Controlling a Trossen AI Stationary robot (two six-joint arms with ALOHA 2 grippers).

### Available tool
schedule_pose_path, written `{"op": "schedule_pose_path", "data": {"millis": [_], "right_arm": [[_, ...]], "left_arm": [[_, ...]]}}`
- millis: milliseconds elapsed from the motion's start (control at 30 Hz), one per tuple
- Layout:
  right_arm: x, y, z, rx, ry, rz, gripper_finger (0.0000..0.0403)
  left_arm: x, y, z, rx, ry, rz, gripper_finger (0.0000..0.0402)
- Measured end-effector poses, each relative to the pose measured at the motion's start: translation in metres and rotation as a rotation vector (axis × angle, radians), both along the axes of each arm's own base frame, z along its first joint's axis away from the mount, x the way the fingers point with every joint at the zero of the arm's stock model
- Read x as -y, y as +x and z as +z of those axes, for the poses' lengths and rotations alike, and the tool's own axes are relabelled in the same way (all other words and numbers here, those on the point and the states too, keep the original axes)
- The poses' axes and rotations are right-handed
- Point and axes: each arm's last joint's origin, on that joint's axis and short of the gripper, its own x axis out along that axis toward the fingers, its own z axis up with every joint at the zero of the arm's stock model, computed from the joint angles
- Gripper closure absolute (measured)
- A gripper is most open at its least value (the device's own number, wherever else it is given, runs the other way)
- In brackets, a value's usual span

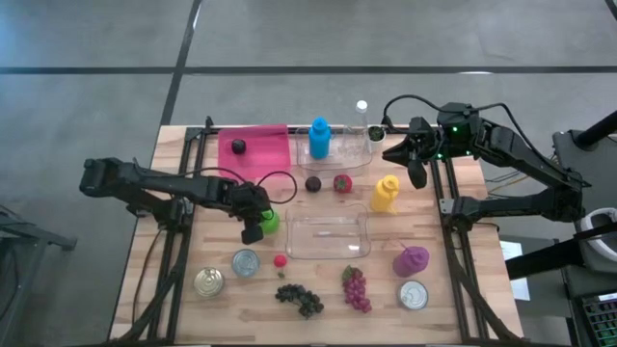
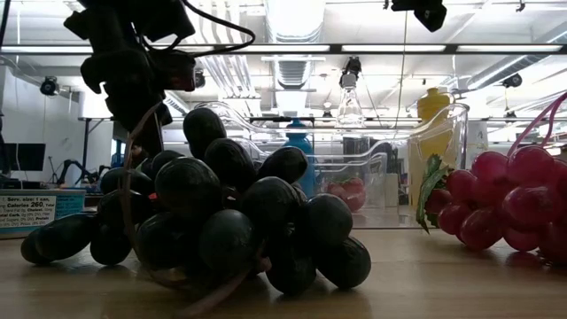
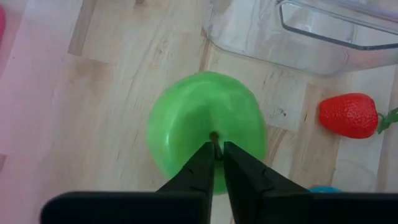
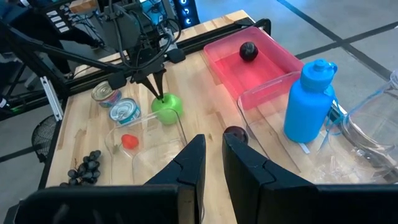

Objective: Pick & Place Food Item
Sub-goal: Put the apple into the pink bin

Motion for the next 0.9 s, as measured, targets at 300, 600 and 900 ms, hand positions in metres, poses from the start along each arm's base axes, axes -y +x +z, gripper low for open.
{"op": "schedule_pose_path", "data": {"millis": [300, 600, 900], "right_arm": [[0.002, 0.004, -0.003, -0.015, 0.012, -0.003, 0.0351], [0.002, 0.004, -0.002, -0.013, 0.014, -0.004, 0.0351], [0.002, 0.004, -0.002, -0.012, 0.015, -0.005, 0.0351]], "left_arm": [[0.0, 0.001, 0.0, 0.006, -0.008, 0.0, 0.0391], [0.0, 0.001, 0.001, 0.009, -0.011, 0.007, 0.0398], [0.0, 0.008, 0.015, 0.049, -0.012, 0.008, 0.0399]]}}
